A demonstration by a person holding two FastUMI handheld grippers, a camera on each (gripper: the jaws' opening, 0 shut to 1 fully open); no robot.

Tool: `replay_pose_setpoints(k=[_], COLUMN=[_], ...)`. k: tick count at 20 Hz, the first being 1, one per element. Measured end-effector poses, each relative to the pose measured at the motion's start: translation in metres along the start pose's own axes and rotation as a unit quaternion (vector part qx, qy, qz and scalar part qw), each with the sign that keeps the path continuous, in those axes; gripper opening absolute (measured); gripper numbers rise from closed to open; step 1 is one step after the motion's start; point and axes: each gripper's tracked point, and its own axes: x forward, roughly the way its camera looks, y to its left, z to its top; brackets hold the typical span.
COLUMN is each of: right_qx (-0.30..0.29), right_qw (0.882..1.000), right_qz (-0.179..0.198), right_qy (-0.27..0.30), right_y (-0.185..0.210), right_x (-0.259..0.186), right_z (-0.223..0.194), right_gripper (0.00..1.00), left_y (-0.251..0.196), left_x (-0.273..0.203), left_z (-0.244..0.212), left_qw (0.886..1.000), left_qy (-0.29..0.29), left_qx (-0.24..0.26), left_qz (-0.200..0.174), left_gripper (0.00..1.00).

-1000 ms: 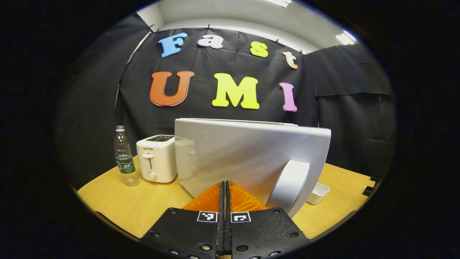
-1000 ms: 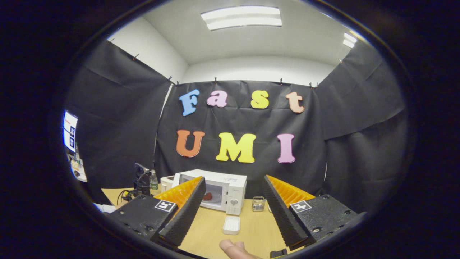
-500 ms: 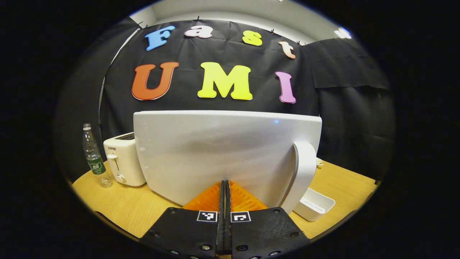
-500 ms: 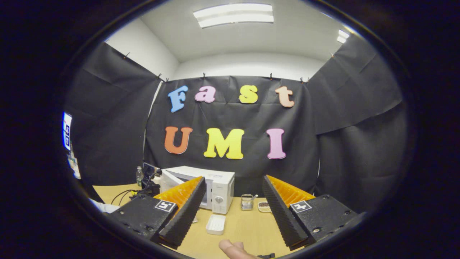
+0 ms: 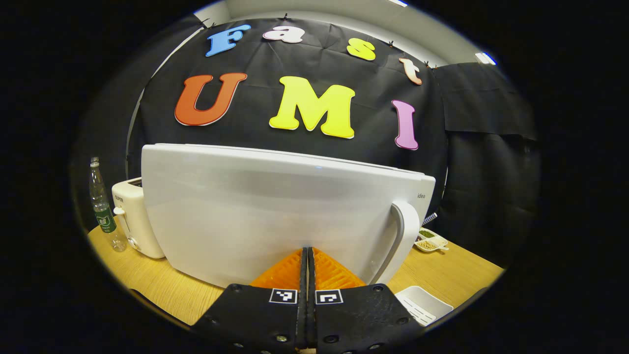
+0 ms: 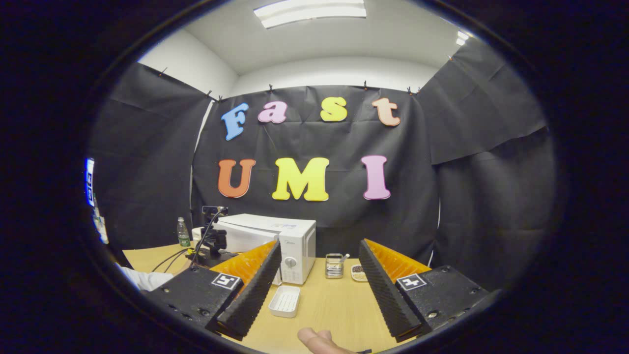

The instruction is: Open the microwave oven with the left hand, put the food in, and close the microwave oven.

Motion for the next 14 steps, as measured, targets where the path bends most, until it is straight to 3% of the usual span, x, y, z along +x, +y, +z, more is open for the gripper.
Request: replay_pose_setpoints(k=[5, 6, 7, 8, 9, 14], right_qx=[0.009, 0.011, 0.015, 0.017, 0.017, 0.009], right_qw=[1.000, 1.000, 1.000, 1.000, 1.000, 0.999], right_qz=[-0.001, -0.002, -0.005, -0.009, -0.012, -0.026], right_qy=[0.007, 0.009, 0.012, 0.016, 0.019, 0.020], right_y=[-0.014, -0.017, -0.020, -0.022, -0.024, -0.027], right_x=[0.011, 0.012, 0.013, 0.014, 0.014, 0.008], right_z=[-0.015, -0.017, -0.021, -0.024, -0.026, -0.021], right_gripper=[1.00, 0.95, 1.00, 0.95, 1.00, 1.00], left_y=[0.007, 0.005, 0.005, 0.005, 0.005, 0.011], left_x=[0.017, 0.016, 0.014, 0.014, 0.014, 0.008], left_z=[0.004, 0.004, 0.001, 0.003, 0.003, 0.004], left_qw=[0.999, 0.999, 0.999, 0.999, 0.999, 0.999], left_qy=[-0.006, -0.005, 0.002, -0.002, 0.001, 0.016], left_qx=[0.032, 0.033, 0.030, 0.029, 0.026, 0.012], left_qz=[0.032, 0.036, 0.038, 0.037, 0.035, 0.040], left_gripper=[0.00, 0.00, 0.00, 0.00, 0.00, 0.00])
